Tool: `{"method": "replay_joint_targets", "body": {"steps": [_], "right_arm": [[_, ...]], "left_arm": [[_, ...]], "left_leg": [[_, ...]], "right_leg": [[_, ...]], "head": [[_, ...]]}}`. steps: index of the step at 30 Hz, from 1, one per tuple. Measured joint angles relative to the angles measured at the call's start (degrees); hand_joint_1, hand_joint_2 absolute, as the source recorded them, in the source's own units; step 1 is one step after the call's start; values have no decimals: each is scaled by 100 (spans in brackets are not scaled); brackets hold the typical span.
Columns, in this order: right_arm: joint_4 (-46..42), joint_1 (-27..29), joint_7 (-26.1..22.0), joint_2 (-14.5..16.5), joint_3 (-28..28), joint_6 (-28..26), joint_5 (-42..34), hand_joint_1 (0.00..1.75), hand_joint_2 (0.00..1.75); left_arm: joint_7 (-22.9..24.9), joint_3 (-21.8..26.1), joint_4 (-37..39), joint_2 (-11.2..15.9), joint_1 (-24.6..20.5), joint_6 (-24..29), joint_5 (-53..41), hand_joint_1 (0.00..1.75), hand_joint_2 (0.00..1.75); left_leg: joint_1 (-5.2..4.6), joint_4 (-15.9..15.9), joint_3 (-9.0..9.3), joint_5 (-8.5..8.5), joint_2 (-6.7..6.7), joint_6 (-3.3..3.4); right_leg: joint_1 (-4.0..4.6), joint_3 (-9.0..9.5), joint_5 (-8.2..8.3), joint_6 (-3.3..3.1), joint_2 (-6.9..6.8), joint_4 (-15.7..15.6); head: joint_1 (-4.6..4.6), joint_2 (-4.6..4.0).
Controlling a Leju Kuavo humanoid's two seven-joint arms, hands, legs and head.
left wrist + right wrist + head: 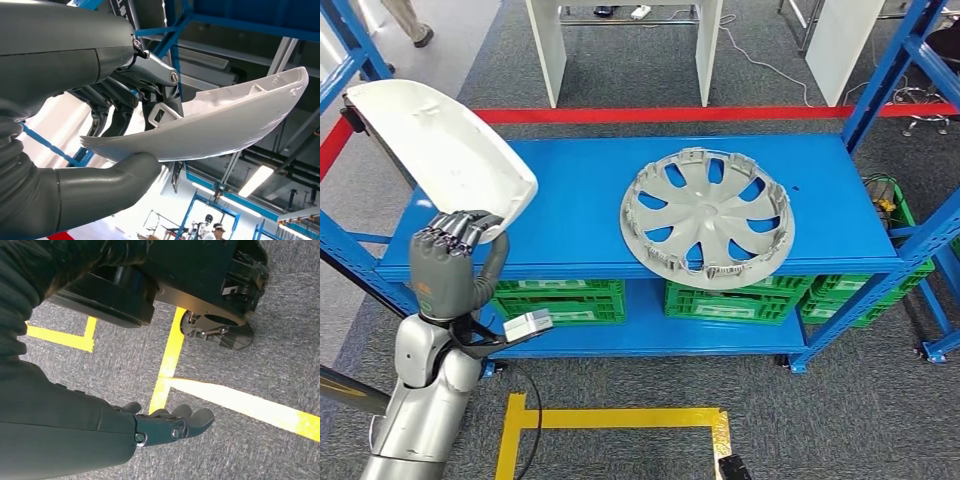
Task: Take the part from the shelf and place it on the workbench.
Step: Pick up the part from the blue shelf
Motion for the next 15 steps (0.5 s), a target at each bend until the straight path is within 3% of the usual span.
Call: {"method": "replay_joint_targets", "body": {"steps": [6, 11, 13, 15], "right_arm": [[0, -6, -37, -4, -16, -1, 1, 0, 175], [0, -30, -103, -8, -25, -12, 2, 0, 175], [0, -50, -110, -19, -30, -10, 2, 0, 175], [0, -65, -128, -34, -40, -9, -7, 0, 175]], "left_arm": [[-137, 154, -19, -42, 27, 0, -19, 175, 175], [-2, 195, 1, 36, 30, 0, -116, 175, 175], [-56, 208, 5, 45, 22, 0, -148, 175, 175], [-99, 231, 10, 44, 21, 0, -194, 175, 175]], "left_leg": [[-6, 17, -5, -5, 0, 8], [-4, -8, -11, 59, 6, 103], [29, -122, 9, 154, 29, 169], [43, -157, -20, 201, 47, 202]], "right_leg": [[-9, -1, 8, 10, 0, -7], [-26, -7, 57, 89, 6, -43], [-8, -93, -102, 111, 21, 109], [2, -365, -471, 120, 32, 728]], "head": [[0, 0], [-2, 0], [7, 0], [15, 0]]}}
